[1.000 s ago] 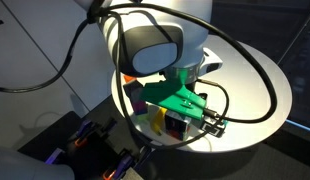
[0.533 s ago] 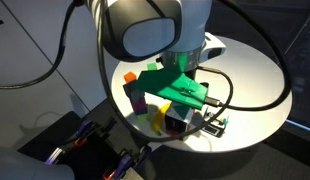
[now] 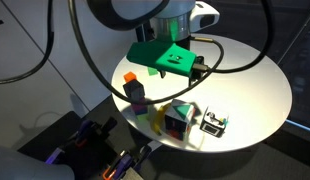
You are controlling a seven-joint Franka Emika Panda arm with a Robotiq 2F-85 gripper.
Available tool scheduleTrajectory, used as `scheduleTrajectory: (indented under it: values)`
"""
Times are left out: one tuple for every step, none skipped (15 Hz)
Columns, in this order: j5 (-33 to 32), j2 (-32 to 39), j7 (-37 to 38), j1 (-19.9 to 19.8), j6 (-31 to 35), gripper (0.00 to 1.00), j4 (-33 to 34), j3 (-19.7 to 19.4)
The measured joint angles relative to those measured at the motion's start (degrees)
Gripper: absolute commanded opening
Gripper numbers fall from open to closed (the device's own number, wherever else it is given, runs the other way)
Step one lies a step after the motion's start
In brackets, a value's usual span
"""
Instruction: Put the furthest toy foam on the closest toy foam
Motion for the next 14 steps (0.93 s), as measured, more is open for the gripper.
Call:
scheduleTrajectory:
  values:
    - [-0.04, 0.00, 1.89, 0.76, 0.33, 1.00, 0.40, 0.59]
    - [-0.12, 0.01, 3.87, 1.45, 1.18, 1.00, 0.61, 1.23]
    - [-0.31, 0.02, 5.96, 2.09, 2.07, 1.00, 0.71, 1.96]
    - [-0.56, 0.02, 8.06, 2.70, 2.82, 1.00, 0.74, 2.64]
    - [-0.76, 0.02, 9.87, 3.25, 3.40, 1.00, 0.74, 3.36]
    - [-0.78, -0.02, 11.13, 3.80, 3.66, 1.00, 0.74, 4.00]
    - [-0.78, -0.11, 12.09, 4.36, 3.72, 1.00, 0.74, 4.53]
    - [-0.78, -0.31, 12.50, 4.83, 3.71, 1.00, 0.71, 4.95]
    - [-0.78, -0.64, 12.64, 5.33, 3.67, 1.00, 0.64, 5.18]
    - [-0.78, -1.20, 12.65, 5.82, 3.38, 1.00, 0.48, 5.28]
    - [-0.78, -1.87, 12.65, 6.18, 2.79, 1.00, 0.29, 5.35]
    - [-0.78, -2.64, 12.65, 6.41, 1.92, 1.00, 0.08, 5.41]
    - [-0.78, -3.51, 12.61, 6.57, 0.66, 1.00, -0.14, 5.44]
    - [-0.85, -4.45, 12.60, 6.64, -0.84, 1.00, -0.40, 5.44]
